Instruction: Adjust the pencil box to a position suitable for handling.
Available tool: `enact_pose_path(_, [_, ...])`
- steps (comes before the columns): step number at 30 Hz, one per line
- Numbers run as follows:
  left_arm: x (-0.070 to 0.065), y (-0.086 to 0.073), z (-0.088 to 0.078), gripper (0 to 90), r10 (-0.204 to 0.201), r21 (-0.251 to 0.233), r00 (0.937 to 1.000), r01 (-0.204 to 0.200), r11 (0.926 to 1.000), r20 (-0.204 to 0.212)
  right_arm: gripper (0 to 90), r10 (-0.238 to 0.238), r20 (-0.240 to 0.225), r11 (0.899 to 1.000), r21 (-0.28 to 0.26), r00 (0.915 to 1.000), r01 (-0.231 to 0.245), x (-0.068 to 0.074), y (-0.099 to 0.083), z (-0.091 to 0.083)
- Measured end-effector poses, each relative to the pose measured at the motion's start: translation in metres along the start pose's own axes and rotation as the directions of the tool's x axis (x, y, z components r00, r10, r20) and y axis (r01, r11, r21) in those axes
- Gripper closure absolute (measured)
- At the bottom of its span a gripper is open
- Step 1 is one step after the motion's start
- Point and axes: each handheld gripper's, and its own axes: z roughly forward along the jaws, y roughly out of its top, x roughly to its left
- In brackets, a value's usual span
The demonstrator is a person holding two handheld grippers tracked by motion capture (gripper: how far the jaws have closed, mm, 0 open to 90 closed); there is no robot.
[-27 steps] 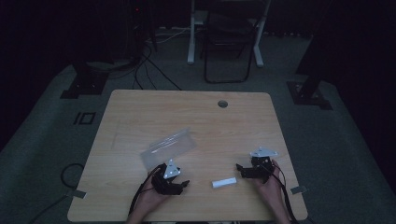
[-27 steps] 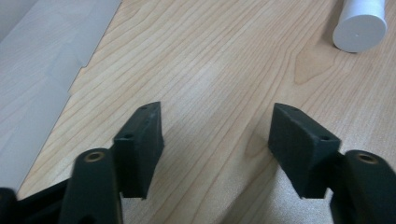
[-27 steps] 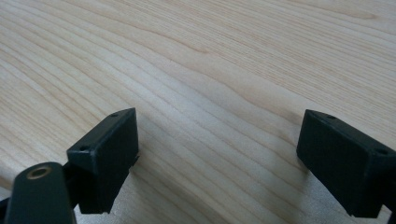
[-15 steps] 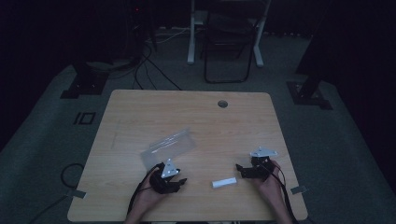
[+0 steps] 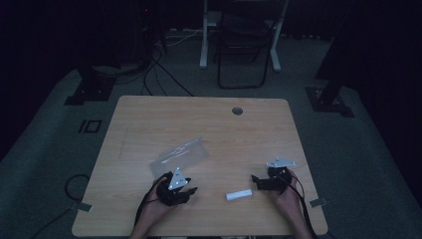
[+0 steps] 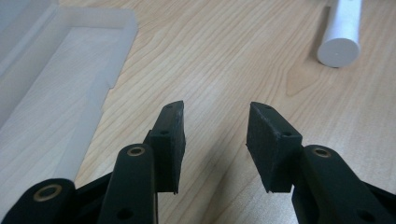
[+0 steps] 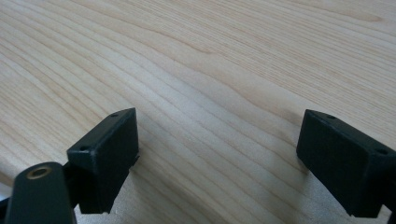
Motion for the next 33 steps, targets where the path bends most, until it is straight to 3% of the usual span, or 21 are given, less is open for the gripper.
enact_pose_path(10, [0.004, 0.003, -0.007, 60.7, 0.005, -0.025, 0.9992, -0.004, 0.9997, 0.039, 12.8, 0.0, 0.0, 1.0, 0.0, 1.0, 0.0, 0.0, 0.0, 0.0])
enact_pose_path(17, [0.01, 0.005, -0.014, 64.8, -0.047, -0.038, 0.9977, 0.049, 0.9981, 0.048, 12.7, -0.001, 0.0, 1.0, 0.0, 1.0, 0.001, 0.0, 0.0, 0.0])
enact_pose_path(23, [0.017, 0.008, -0.024, 64.2, -0.05, -0.06, 0.9985, 0.051, 0.9969, 0.023, 12.8, -0.001, 0.0, 1.0, 0.0, 1.0, 0.001, 0.0, 0.0, 0.0])
enact_pose_path(25, [0.021, 0.01, -0.03, 60.5, -0.056, -0.069, 0.9984, 0.055, 0.9961, -0.007, 12.8, 0.0, 0.0, 1.0, 0.0, 1.0, 0.0, 0.0, 0.0, 0.0])
enact_pose_path(33, [0.034, 0.012, -0.039, 54.4, -0.074, -0.087, 0.9967, 0.071, 0.9937, -0.033, 12.8, -0.001, 0.0, 1.0, 0.0, 1.0, 0.001, 0.0, 0.0, 0.0])
